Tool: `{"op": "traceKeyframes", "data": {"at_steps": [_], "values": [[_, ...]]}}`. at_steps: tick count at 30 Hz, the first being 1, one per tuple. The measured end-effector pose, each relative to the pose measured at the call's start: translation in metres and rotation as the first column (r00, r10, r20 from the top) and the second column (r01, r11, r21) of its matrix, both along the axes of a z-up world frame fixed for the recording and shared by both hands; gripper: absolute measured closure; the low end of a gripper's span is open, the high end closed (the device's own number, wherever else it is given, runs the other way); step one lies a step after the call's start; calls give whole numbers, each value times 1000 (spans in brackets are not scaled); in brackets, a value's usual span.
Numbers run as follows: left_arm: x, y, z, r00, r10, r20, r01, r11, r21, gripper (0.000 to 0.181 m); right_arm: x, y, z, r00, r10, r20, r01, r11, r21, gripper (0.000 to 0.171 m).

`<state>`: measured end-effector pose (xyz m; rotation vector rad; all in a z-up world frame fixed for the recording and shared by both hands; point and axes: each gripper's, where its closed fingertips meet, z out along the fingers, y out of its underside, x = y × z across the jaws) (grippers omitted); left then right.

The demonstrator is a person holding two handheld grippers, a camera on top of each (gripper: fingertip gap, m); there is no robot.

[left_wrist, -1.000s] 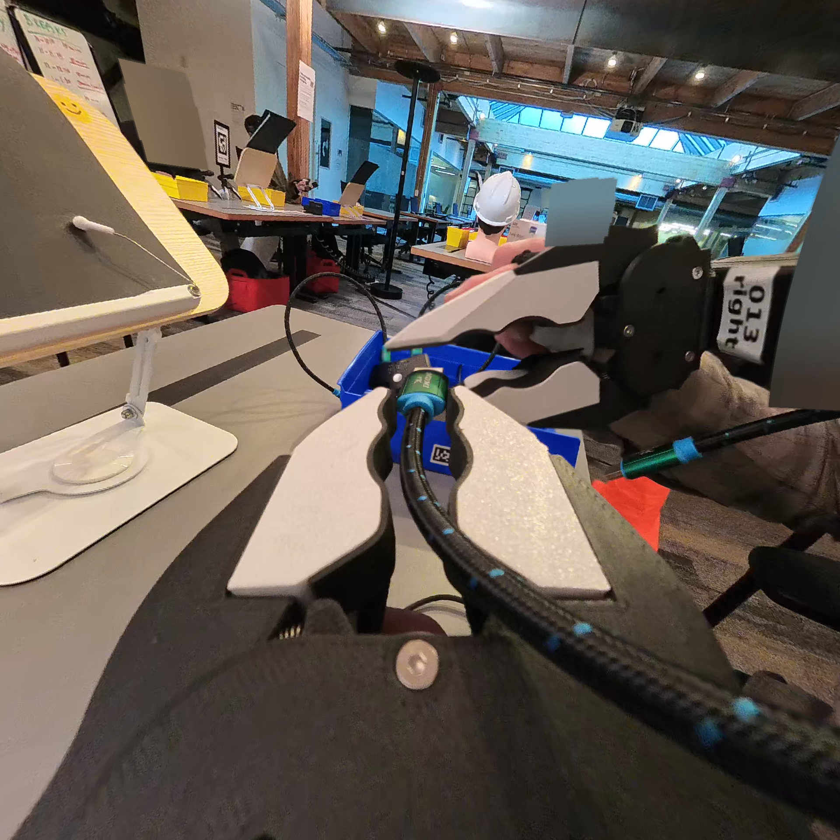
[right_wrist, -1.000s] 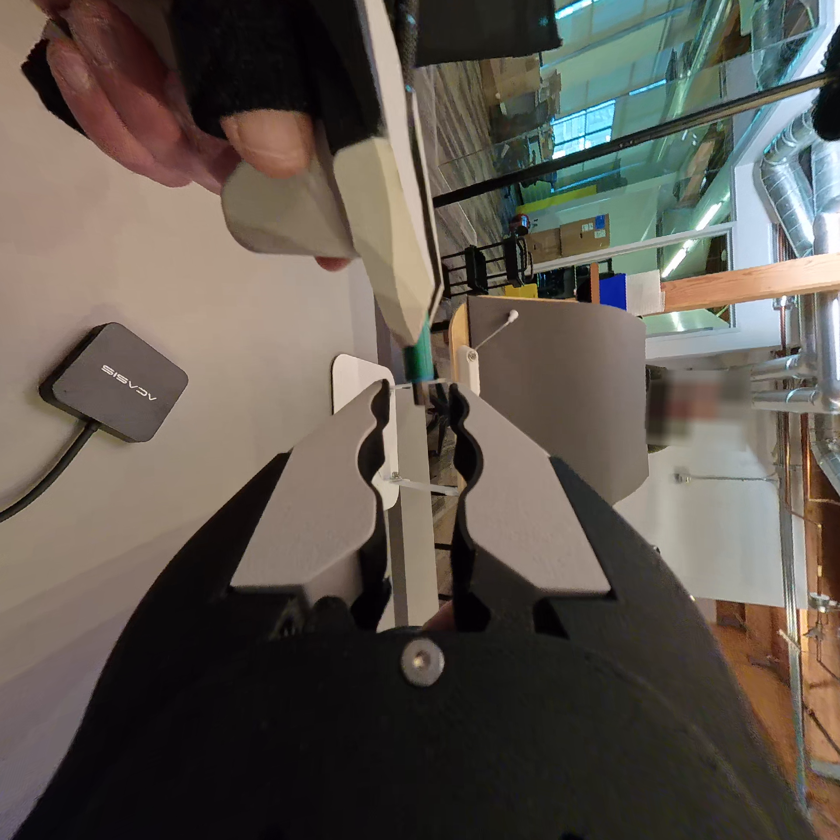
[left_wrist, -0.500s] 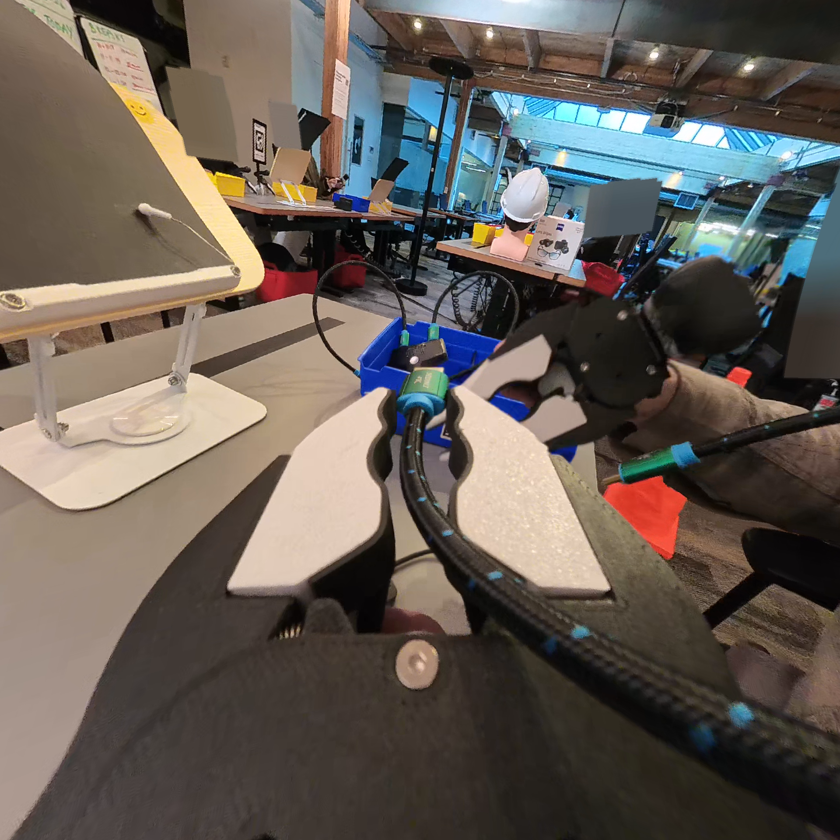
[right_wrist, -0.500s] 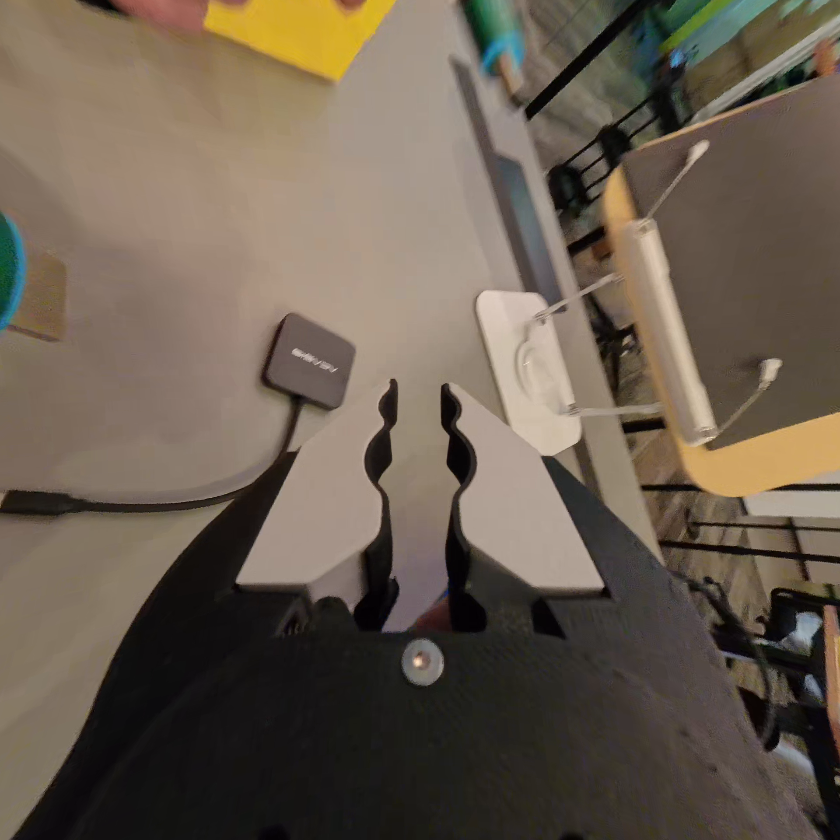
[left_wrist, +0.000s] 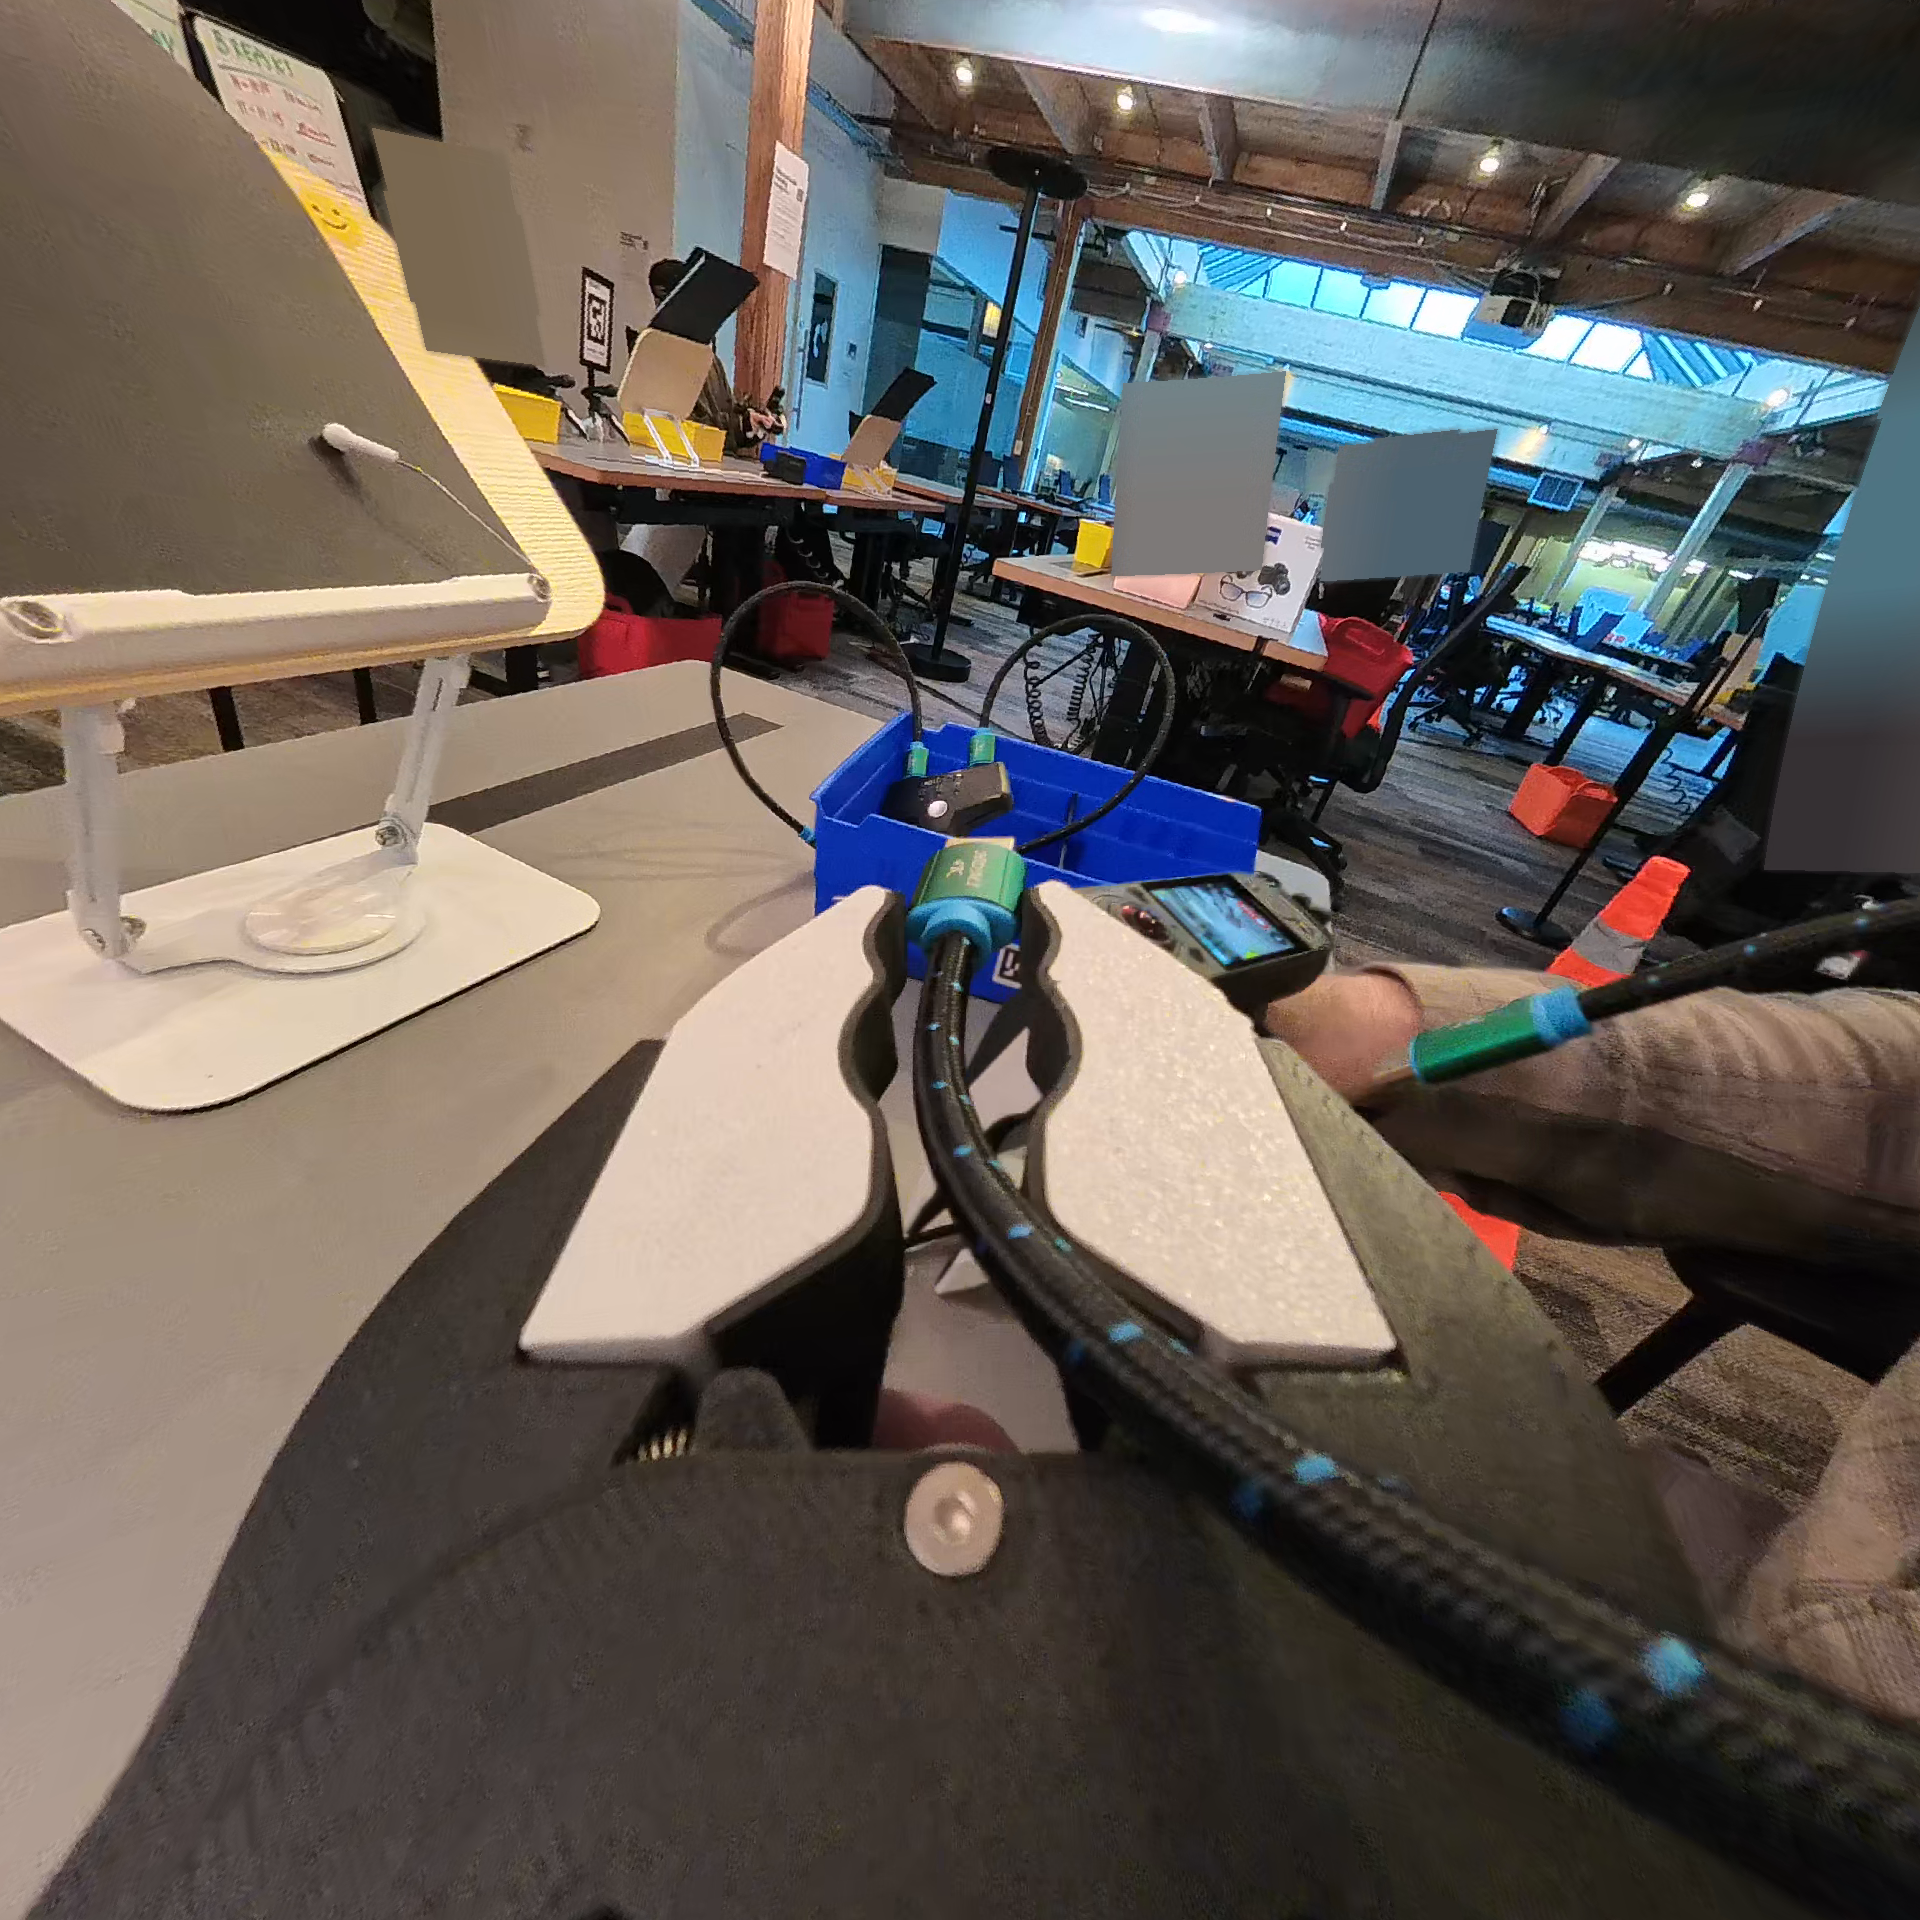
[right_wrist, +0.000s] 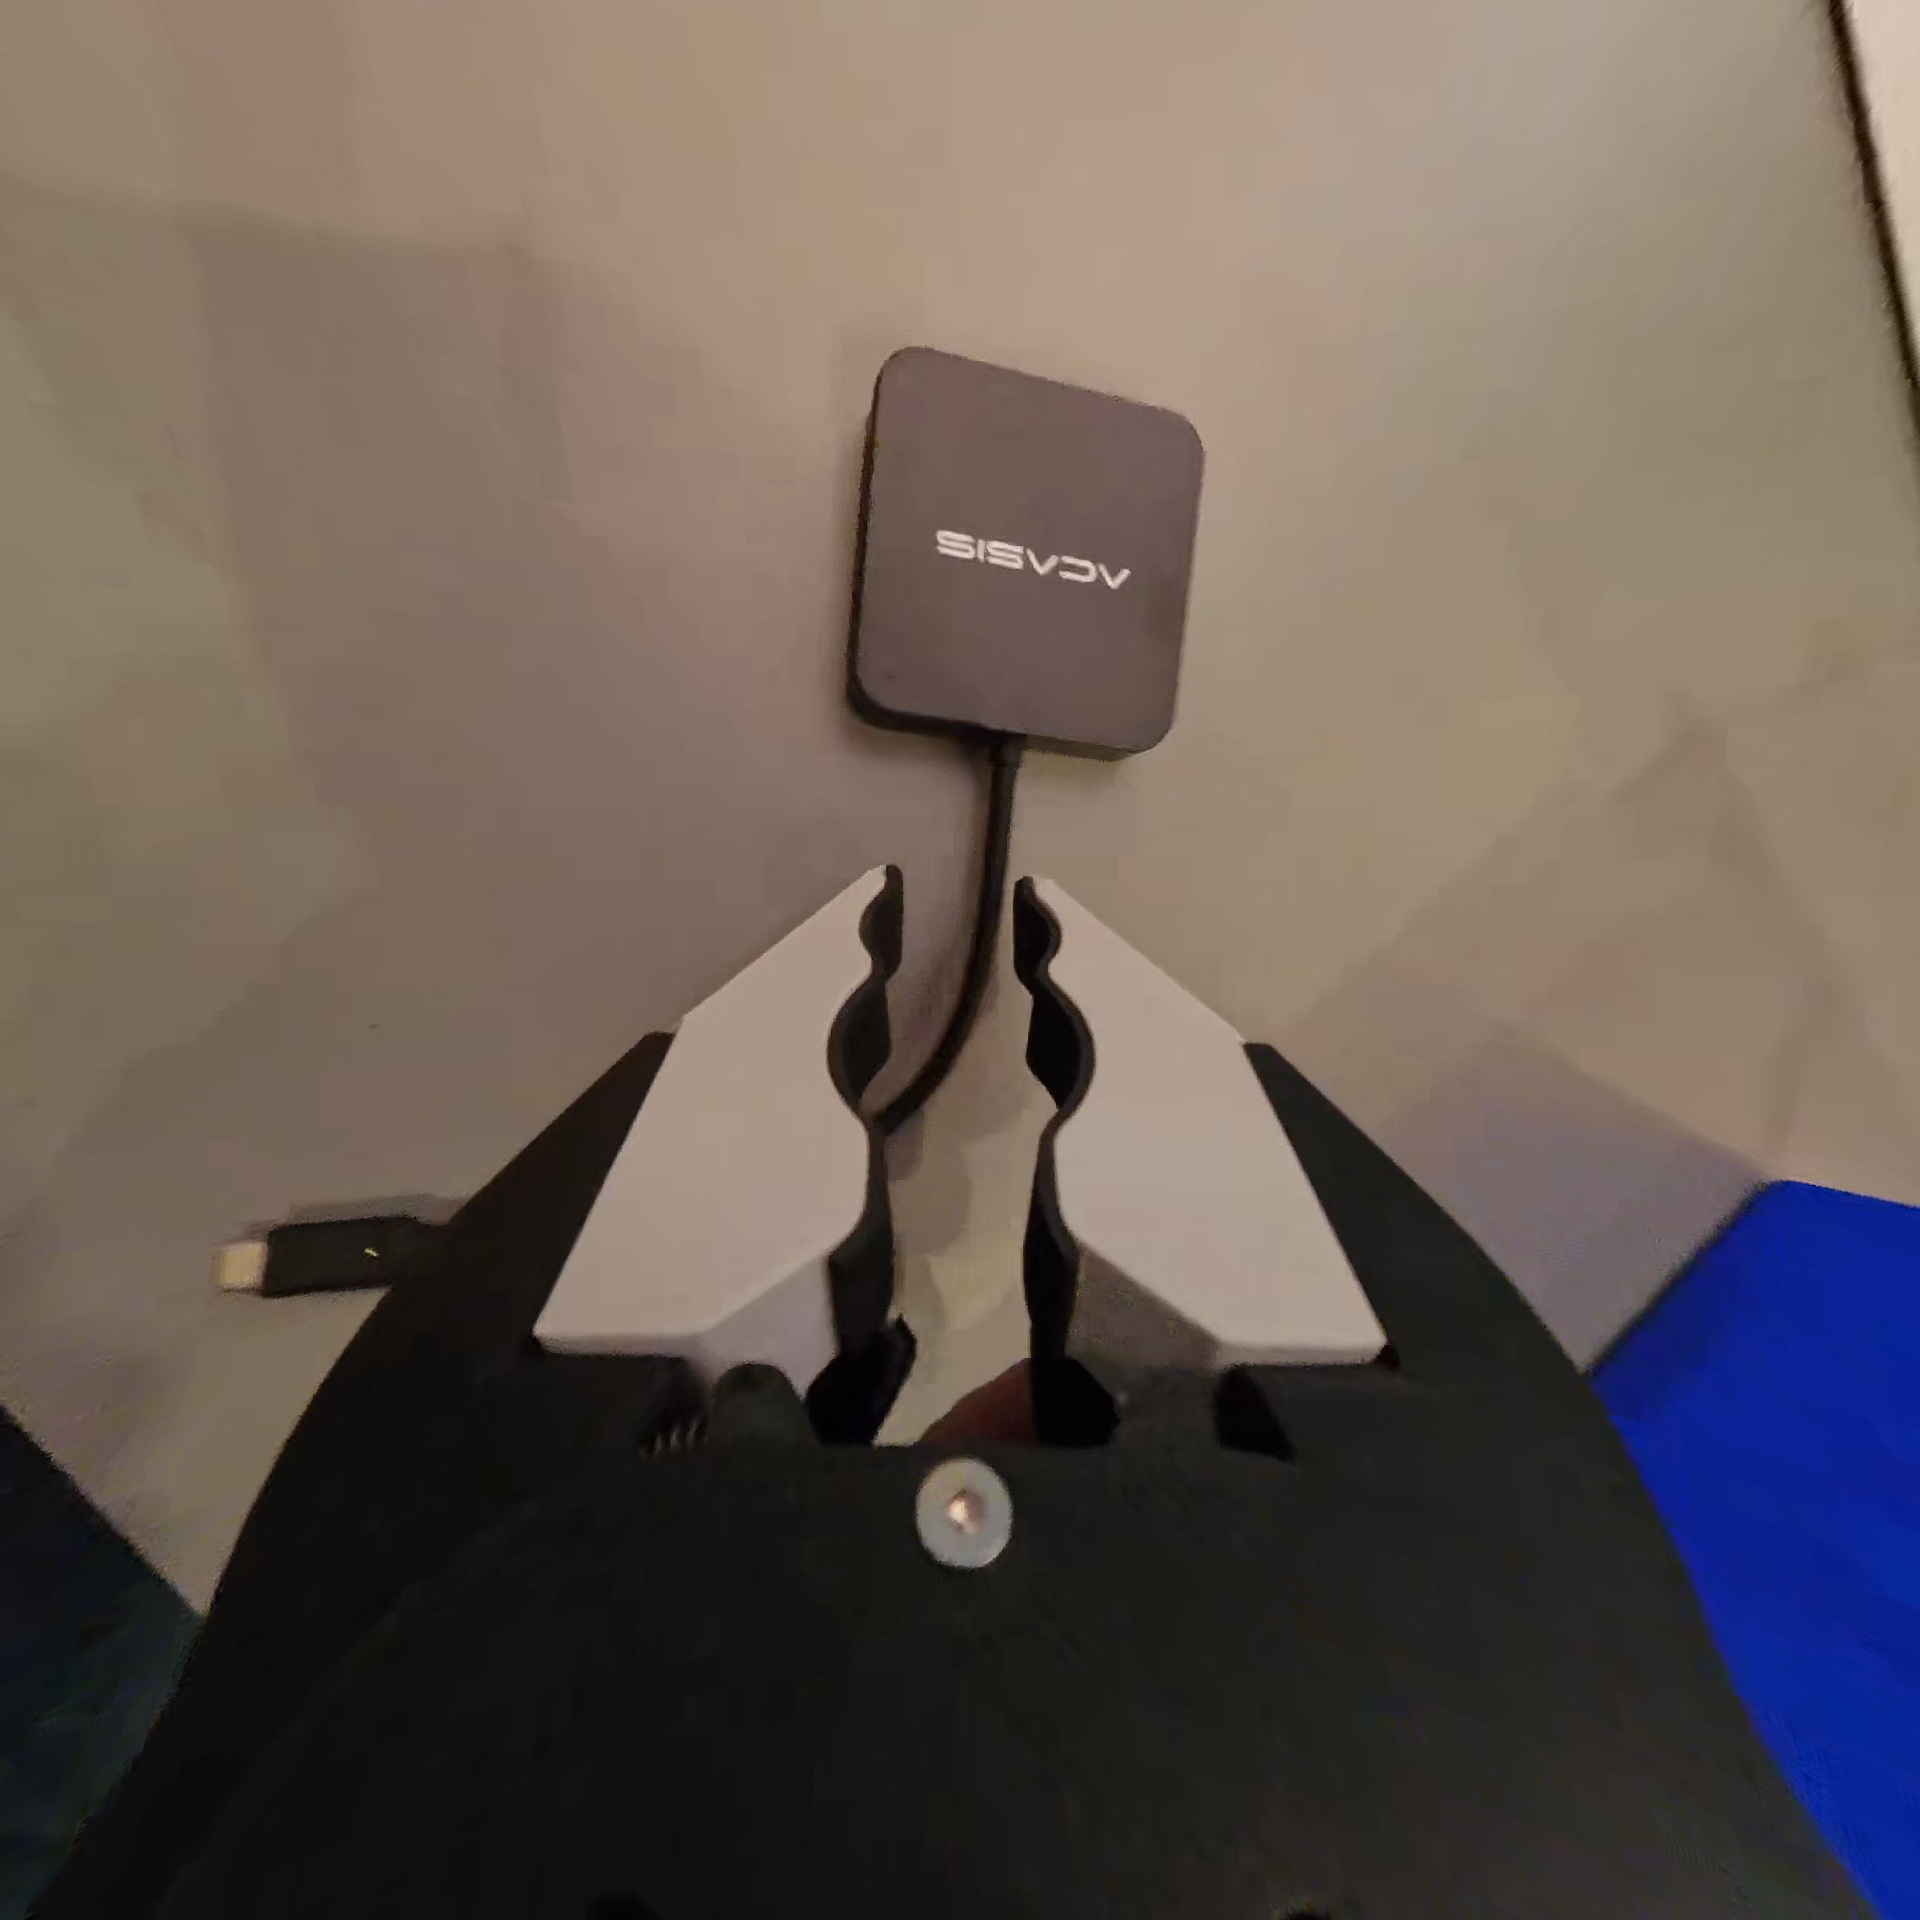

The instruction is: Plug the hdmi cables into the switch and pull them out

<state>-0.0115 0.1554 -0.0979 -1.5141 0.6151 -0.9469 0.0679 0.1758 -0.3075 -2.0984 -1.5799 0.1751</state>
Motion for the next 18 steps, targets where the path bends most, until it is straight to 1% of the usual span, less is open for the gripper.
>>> {"op": "traceKeyframes", "data": {"at_steps": [4,6,8,11,14,16,18], "values": [[-2,2,-2,1000,3,3,-2,1000,-5,161,-13,-15,-2,991,-90,-99,76,989,-128,159],[-2,2,-3,1000,2,0,-2,1000,-6,161,-21,-26,-1,984,-109,-140,81,979,-189,154],[-2,2,-4,1000,1,0,-1,1000,-9,161,-30,-41,2,978,-96,-183,48,966,-255,151],[-3,3,-5,1000,3,-2,-3,1000,-7,161,-30,-44,14,976,-23,-216,-25,976,-216,135],[-5,4,-4,1000,10,-5,-10,1000,-3,161,-37,-33,39,953,130,-275,-158,984,-81,117],[-6,5,-3,1000,13,-5,-13,1000,0,161,-43,-29,48,937,240,-253,-253,967,-17,104],[-7,5,-2,1000,17,-10,-17,1000,7,161,-48,-25,45,917,354,-185,-355,935,28,97]]}}
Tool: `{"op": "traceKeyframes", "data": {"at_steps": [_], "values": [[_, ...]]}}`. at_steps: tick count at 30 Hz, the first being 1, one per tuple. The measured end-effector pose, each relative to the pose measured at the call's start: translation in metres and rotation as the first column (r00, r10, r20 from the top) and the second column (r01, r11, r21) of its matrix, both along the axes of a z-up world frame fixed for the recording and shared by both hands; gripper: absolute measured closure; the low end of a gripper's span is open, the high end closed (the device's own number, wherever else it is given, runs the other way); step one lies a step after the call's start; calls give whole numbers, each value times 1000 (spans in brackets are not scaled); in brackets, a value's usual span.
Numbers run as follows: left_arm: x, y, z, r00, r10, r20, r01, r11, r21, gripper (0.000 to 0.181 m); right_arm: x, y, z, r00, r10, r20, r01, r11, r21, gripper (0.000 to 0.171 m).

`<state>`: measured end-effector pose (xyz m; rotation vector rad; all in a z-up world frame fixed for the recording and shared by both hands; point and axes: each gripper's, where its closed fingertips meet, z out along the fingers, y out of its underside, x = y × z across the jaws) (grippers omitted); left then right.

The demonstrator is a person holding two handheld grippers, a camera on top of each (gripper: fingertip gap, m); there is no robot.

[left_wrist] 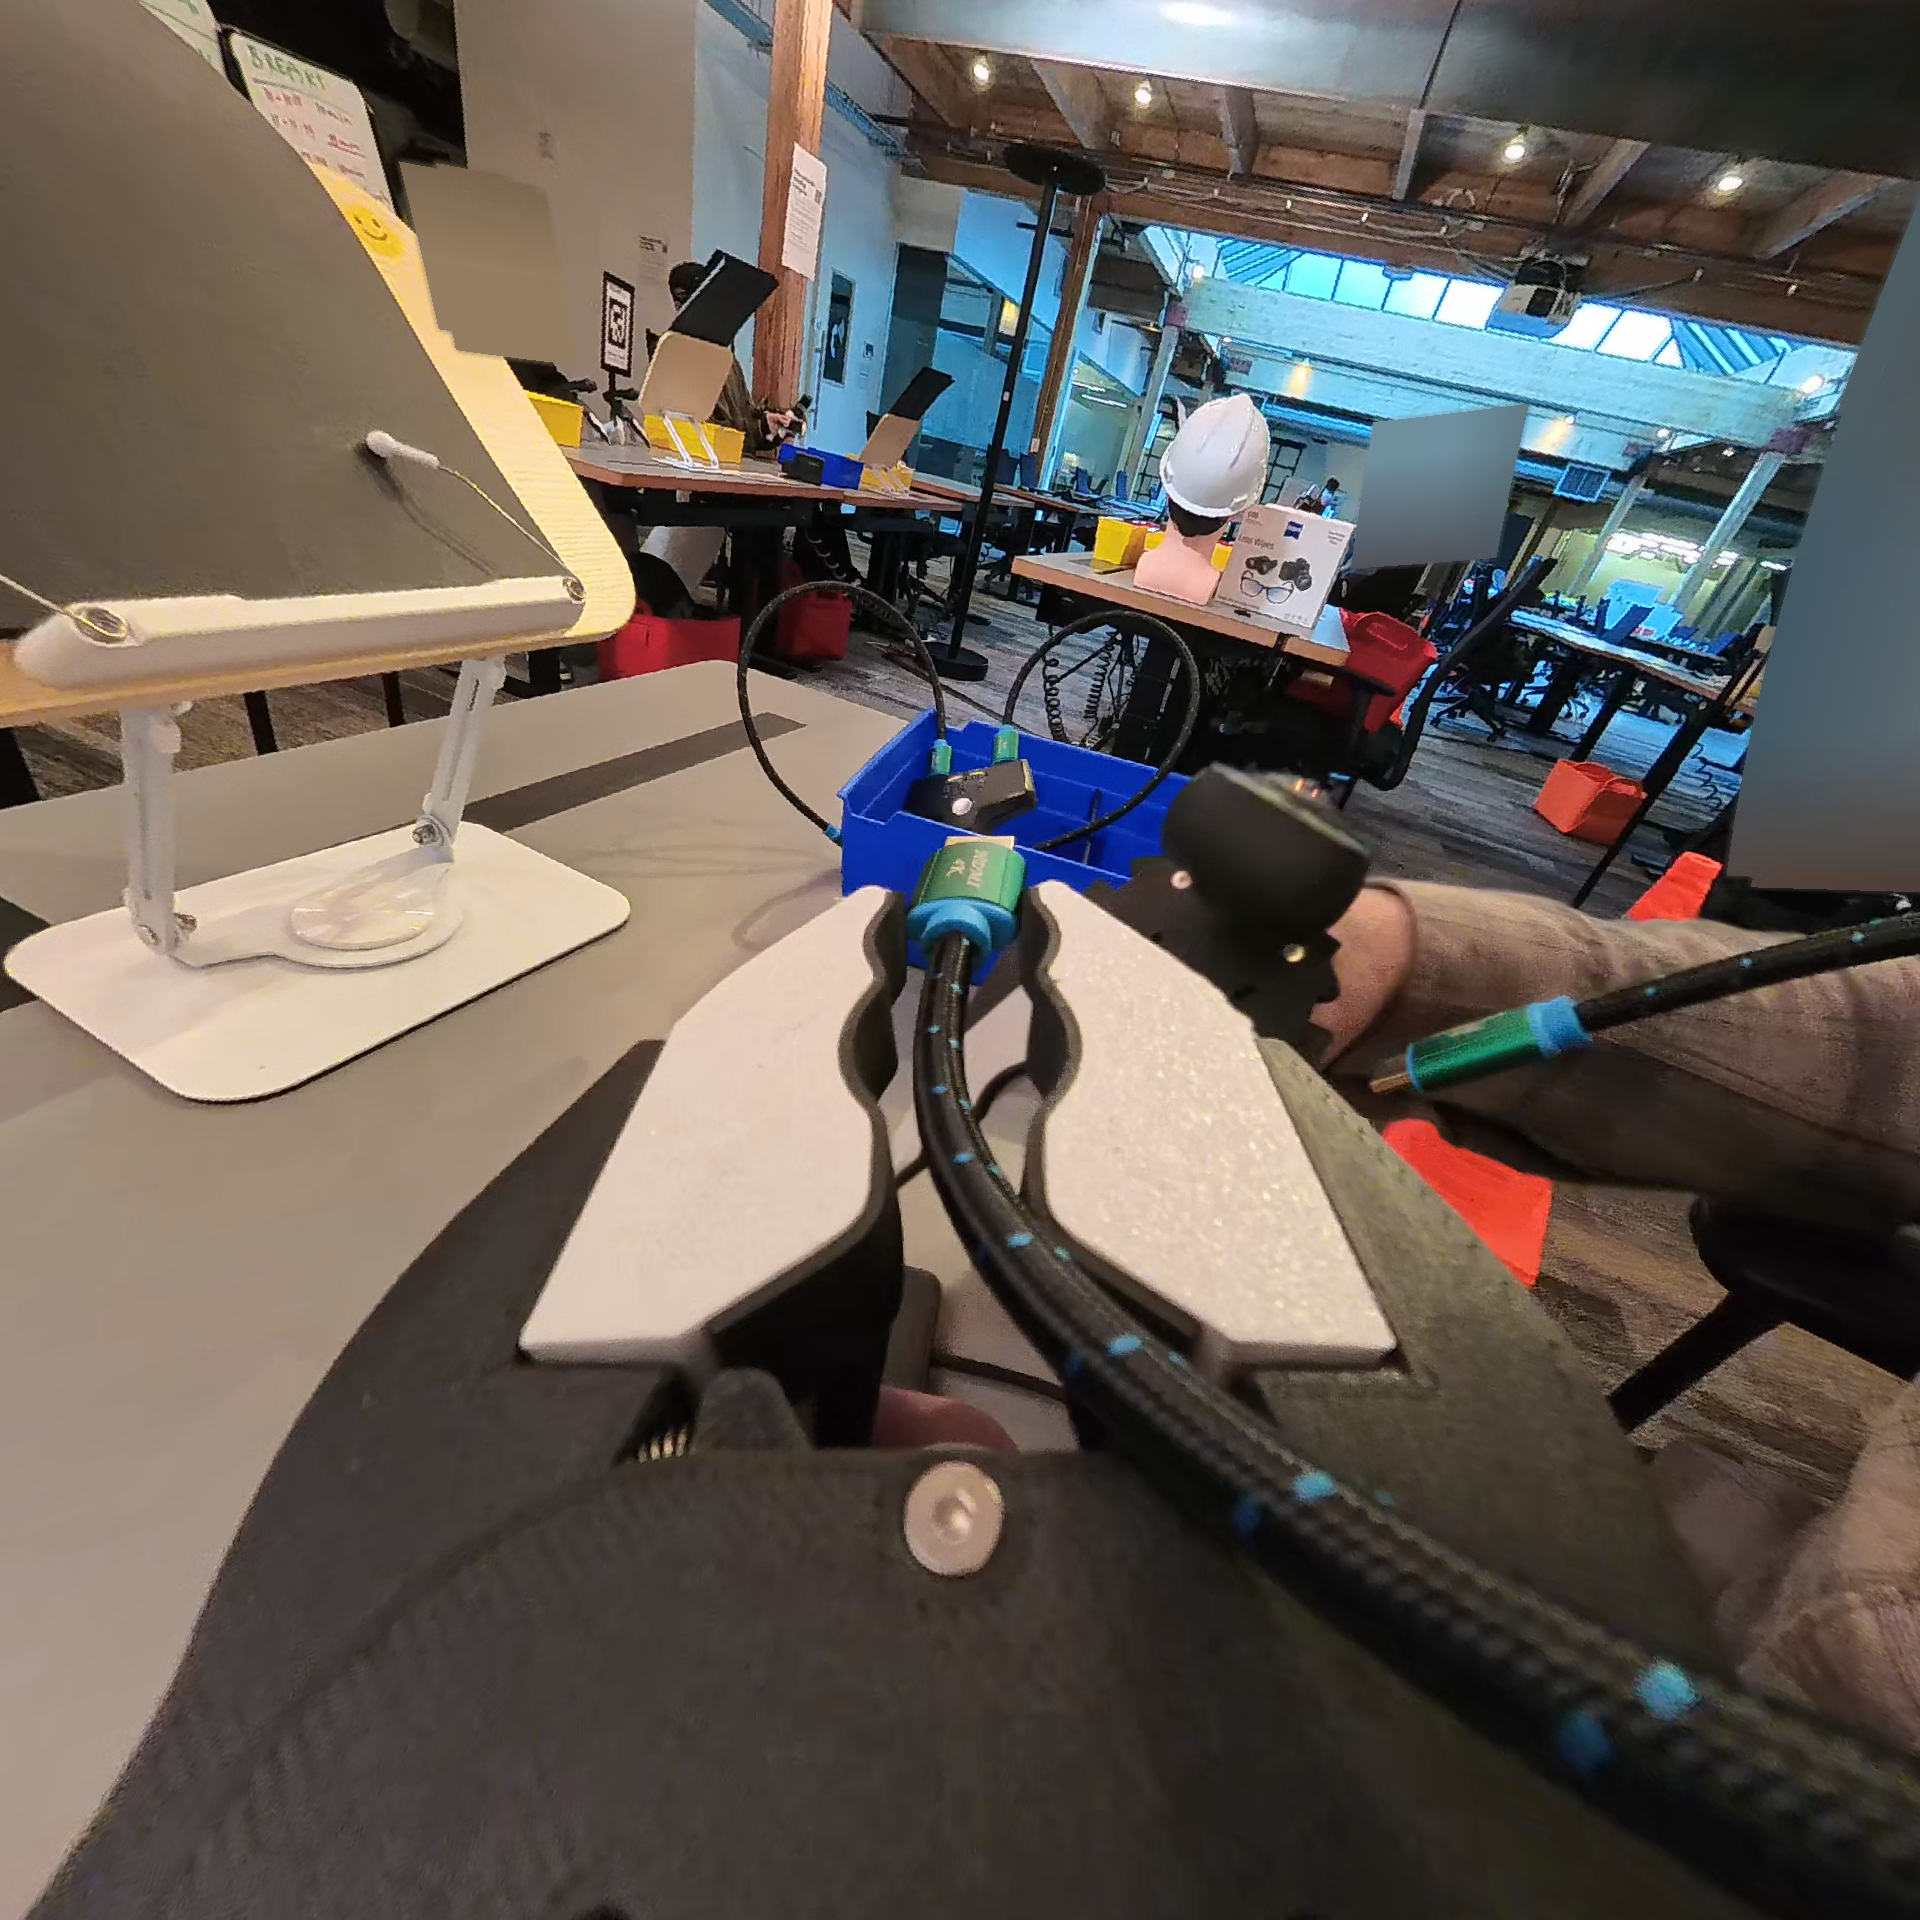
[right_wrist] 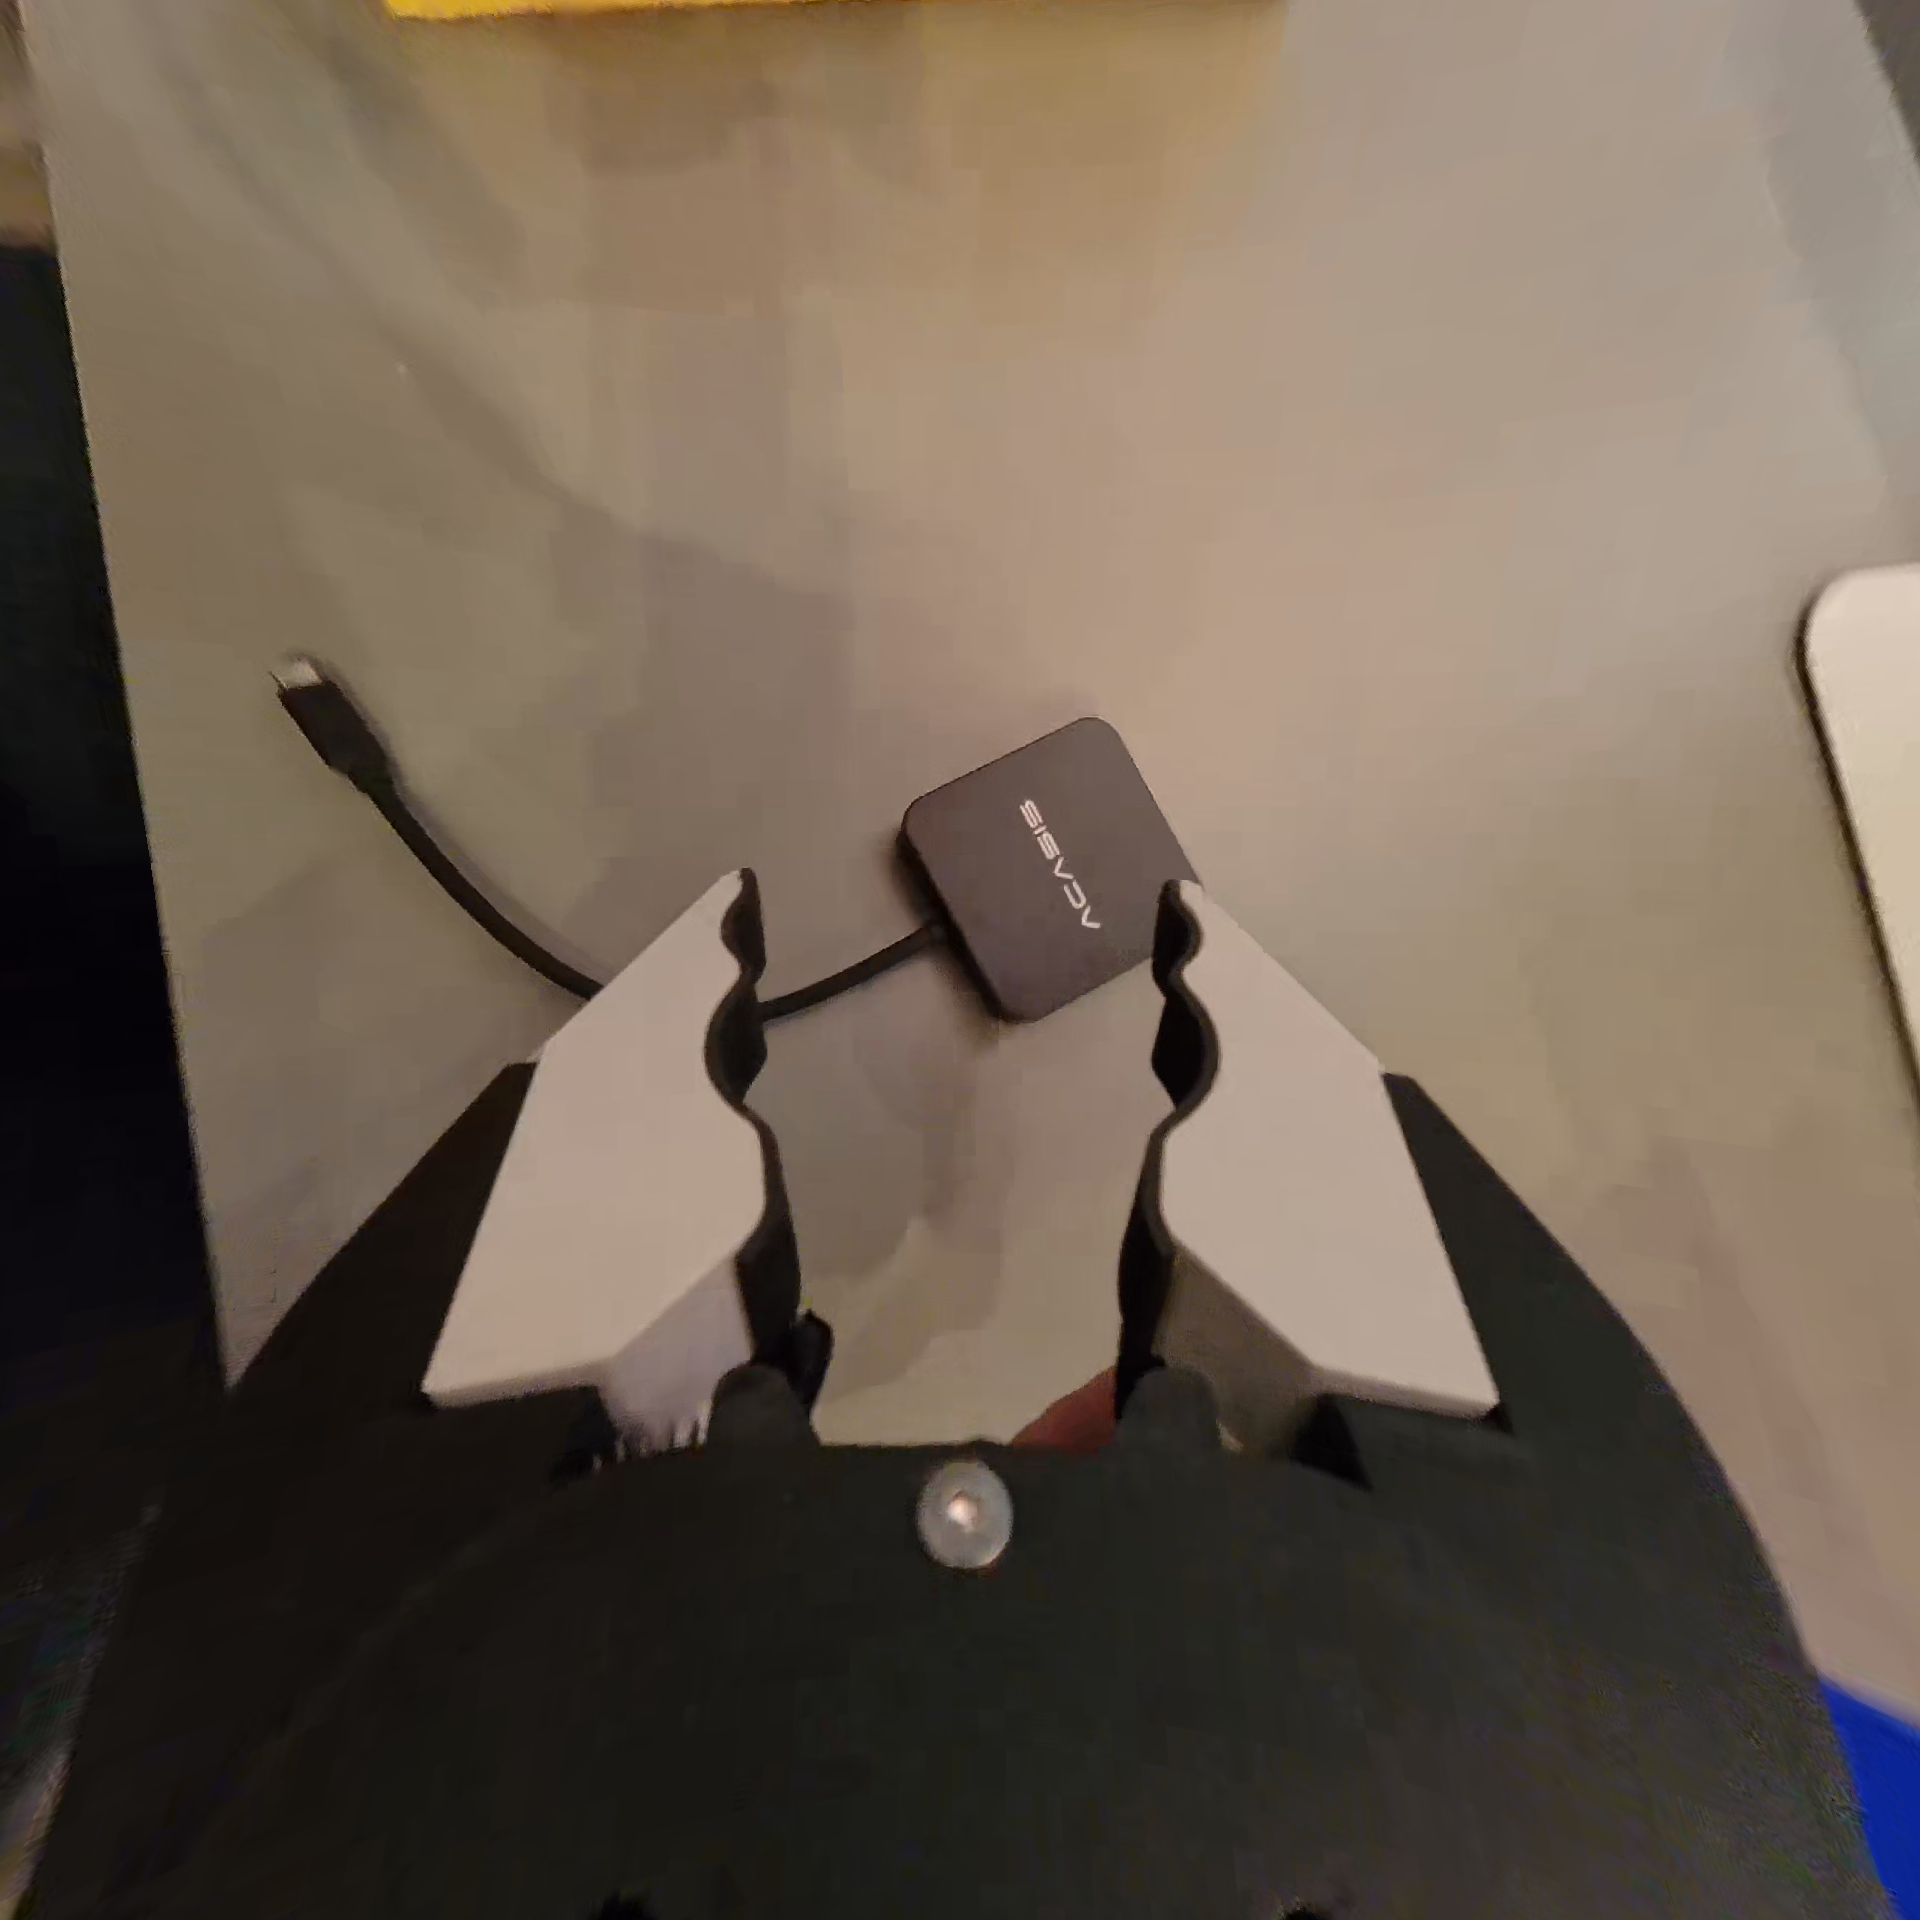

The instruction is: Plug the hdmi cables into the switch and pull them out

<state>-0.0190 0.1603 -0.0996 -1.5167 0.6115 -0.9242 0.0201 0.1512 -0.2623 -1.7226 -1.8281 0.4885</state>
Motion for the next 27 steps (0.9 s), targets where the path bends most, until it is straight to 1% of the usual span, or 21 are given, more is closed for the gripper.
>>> {"op": "traceKeyframes", "data": {"at_steps": [1,3,6,8,13,16,18,20,27], "values": [[-1,0,1,1000,3,-2,-3,1000,4,161,-2,2,-4,998,53,33,-53,998,21,93],[-3,0,2,1000,8,-5,-8,1000,10,162,-9,9,-12,990,120,70,-124,991,45,92],[-6,0,3,1000,11,-9,-11,1000,13,162,-20,15,-23,976,191,101,-196,980,39,93],[-8,1,2,1000,12,-10,-12,1000,13,162,-21,18,-35,955,237,177,-246,969,35,93],[-12,3,1,1000,14,-5,-14,1000,8,161,-20,22,-45,891,349,291,-357,934,-28,106],[-15,5,1,1000,18,1,-18,1000,4,161,-18,23,-47,850,402,341,-399,913,-82,108],[-16,5,1,1000,18,3,-18,1000,3,162,-18,23,-49,841,420,341,-402,907,-126,108],[-18,6,0,1000,21,0,-21,1000,5,162,-18,23,-49,844,429,323,-407,903,-137,109],[-25,10,-1,999,38,-9,-38,999,8,161,-15,21,-44,897,388,210,-346,914,-209,109]]}}
